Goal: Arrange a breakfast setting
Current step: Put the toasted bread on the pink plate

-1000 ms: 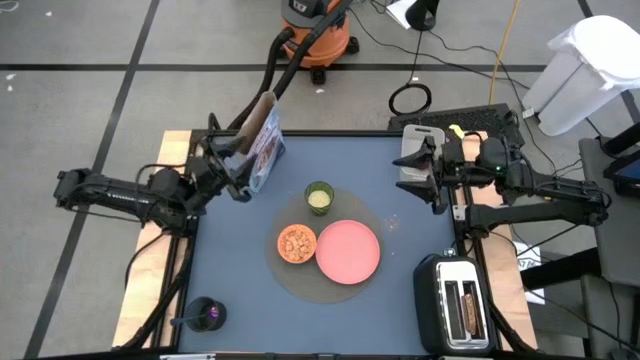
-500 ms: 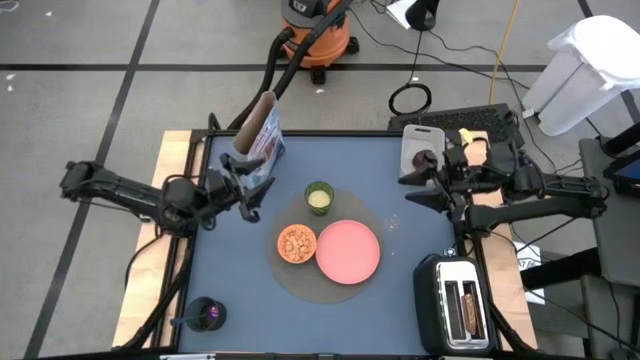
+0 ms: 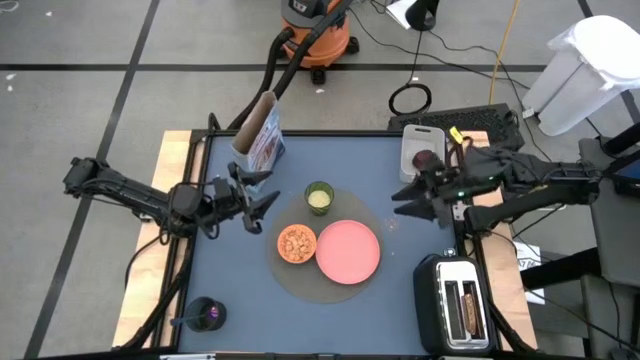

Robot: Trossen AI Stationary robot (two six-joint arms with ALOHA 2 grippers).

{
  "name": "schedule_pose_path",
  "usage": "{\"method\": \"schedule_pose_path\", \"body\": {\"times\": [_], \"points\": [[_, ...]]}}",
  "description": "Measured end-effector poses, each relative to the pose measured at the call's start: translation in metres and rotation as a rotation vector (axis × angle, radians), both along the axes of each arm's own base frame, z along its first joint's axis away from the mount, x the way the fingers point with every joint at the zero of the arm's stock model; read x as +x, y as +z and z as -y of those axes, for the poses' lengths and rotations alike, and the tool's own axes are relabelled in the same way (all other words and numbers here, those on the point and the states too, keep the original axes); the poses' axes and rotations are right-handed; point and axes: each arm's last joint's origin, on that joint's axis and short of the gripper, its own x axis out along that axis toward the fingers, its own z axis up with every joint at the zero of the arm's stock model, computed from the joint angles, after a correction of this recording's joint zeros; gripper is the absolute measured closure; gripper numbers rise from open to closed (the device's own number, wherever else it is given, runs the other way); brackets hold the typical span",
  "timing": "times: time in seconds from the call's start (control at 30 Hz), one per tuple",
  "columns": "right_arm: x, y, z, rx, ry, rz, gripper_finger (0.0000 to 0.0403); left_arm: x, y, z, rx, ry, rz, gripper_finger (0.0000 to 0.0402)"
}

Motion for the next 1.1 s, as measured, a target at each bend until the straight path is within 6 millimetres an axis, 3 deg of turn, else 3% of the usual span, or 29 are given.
{"method": "schedule_pose_path", "body": {"times": [0.1,0.43,0.6,1.1], "points": [[0.003,0.001,-0.007,0.082,-0.001,-0.147,0.0172,0.000,0.000,0.002,-0.006,-0.013,0.001,0.0124],[-0.003,-0.030,-0.038,0.541,-0.010,-0.809,0.0172,-0.001,-0.003,0.008,-0.003,-0.039,-0.026,0.0124],[-0.004,-0.035,-0.050,0.708,0.031,-1.041,0.0172,0.000,-0.005,0.009,0.001,-0.044,-0.051,0.0124],[-0.032,-0.046,-0.077,0.795,-0.161,-1.514,0.0173,0.001,-0.009,0.009,-0.008,-0.050,-0.086,0.0124]]}}
